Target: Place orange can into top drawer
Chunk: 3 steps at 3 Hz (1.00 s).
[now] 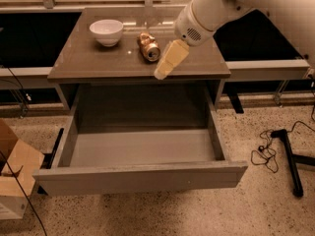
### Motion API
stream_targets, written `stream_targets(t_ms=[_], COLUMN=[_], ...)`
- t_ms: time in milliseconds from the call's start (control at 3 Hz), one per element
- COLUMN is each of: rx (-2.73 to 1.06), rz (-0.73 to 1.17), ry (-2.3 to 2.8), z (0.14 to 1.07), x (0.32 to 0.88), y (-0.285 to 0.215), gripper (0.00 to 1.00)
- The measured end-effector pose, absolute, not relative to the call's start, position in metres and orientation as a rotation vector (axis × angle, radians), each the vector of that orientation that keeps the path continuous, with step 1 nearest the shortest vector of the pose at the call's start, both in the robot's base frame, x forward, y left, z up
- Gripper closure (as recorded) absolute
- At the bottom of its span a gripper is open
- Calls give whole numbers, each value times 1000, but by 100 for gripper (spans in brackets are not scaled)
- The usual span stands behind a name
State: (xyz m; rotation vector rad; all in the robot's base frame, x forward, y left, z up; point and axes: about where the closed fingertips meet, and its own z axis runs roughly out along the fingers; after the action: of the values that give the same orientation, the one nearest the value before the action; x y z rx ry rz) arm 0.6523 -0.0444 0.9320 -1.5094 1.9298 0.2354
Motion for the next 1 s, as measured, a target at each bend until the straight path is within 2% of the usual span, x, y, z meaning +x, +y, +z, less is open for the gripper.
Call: stream_targets(t_ms=[1000], rx=[-1254], rz=[393], ry=[1894], z=[880], x=[765], y=[-44], gripper=[0])
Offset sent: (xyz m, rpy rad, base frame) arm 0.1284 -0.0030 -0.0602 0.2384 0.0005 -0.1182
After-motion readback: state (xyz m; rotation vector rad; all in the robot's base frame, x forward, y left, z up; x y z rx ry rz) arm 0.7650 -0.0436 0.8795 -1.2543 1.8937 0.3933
